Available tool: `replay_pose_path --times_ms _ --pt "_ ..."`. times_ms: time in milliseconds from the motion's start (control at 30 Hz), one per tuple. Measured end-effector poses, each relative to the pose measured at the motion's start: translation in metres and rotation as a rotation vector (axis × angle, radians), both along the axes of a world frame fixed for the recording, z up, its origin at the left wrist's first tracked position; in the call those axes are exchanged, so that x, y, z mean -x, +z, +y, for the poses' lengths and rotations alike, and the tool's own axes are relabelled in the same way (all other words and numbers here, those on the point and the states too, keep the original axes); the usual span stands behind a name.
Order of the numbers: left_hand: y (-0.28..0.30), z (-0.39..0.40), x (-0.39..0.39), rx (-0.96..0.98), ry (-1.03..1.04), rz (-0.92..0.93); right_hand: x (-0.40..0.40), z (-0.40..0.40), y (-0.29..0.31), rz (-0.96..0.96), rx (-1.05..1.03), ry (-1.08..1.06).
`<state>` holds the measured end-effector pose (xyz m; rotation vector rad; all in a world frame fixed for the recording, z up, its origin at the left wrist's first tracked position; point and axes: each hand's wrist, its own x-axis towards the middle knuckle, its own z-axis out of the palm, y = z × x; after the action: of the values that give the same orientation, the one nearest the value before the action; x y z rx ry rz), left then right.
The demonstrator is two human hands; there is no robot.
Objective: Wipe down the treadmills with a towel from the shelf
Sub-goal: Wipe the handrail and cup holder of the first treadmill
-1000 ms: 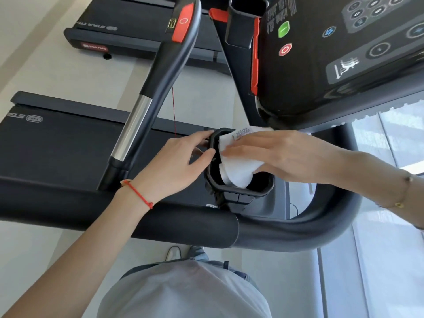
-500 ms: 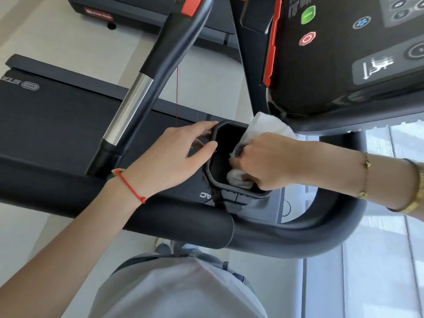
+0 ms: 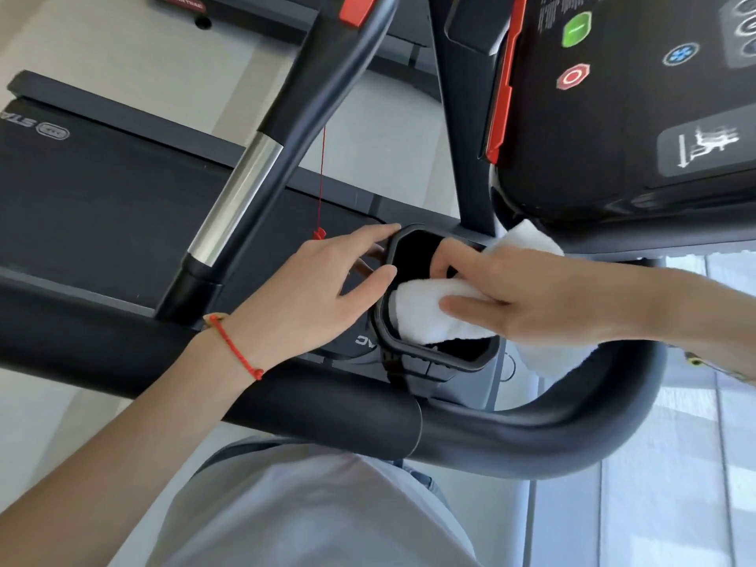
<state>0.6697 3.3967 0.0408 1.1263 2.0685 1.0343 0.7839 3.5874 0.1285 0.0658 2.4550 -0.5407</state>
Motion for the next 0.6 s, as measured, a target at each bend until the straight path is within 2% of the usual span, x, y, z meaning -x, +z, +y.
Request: replay_pose_path --times_ms 133,200,300,467,600 --pt "0.000 0.002 0.002 -0.009 -0.014 -0.014 -0.011 -0.010 0.001 -0.031 0.264 -0.296" --pt "0.001 0.002 0.002 -0.011 -0.016 -0.027 -0.017 -0.022 -0.004 0.003 0.316 -0.337" --pt "0.002 0.001 0.003 -0.012 -0.024 -0.031 -0.032 -0.035 -0.008 0.096 0.282 -0.287" --pt "0.000 0.002 0.004 -0.023 -0.032 -0.038 -0.062 -0.037 -0.001 0.221 0.130 -0.026" --pt "0.000 0.004 0.004 -0.042 -0.018 -0.038 -0.035 -0.040 -0.017 0.181 0.074 0.001"
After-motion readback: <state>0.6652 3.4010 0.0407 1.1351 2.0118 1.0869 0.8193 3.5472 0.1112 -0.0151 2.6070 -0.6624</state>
